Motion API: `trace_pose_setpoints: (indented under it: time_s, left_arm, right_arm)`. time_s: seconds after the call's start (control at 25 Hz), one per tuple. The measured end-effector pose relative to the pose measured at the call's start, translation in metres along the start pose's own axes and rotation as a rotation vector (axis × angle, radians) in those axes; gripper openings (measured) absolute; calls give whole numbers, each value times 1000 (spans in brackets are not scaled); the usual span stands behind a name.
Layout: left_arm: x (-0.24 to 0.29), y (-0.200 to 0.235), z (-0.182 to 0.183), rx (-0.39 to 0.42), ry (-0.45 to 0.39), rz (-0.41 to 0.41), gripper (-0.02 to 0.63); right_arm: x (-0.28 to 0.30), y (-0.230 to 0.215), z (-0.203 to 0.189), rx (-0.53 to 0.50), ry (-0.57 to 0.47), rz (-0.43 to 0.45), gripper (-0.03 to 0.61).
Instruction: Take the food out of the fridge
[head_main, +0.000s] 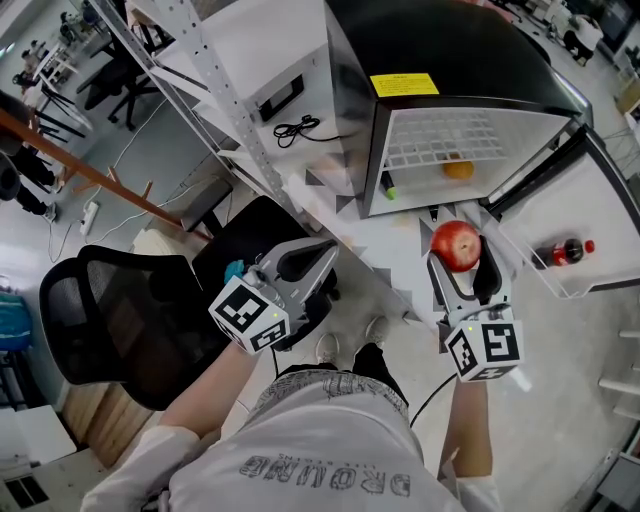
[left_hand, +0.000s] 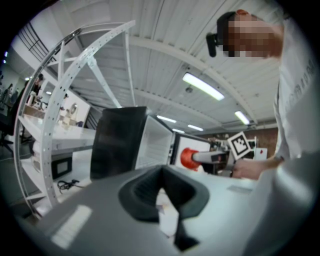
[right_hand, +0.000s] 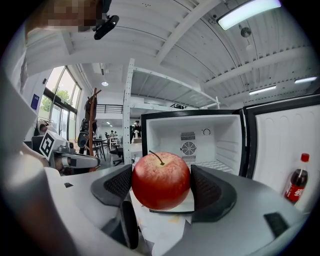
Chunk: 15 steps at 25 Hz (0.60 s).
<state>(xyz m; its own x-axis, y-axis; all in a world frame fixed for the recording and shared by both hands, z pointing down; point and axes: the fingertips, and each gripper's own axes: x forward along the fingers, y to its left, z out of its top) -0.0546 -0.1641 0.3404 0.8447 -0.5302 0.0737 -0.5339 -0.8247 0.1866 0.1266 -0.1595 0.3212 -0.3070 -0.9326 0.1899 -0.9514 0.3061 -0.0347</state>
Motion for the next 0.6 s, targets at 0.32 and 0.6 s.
trace_pose_setpoints:
  time_s: [0.32,0.6]
  left_arm:
    - [4,-3,0,2,5,0,5]
    - [6,-4,1,3,5,5,5]
  right_arm:
    - [-2,-5,-2,4,6,-2,333]
    - [-1,-6,-3,-1,7,3,333]
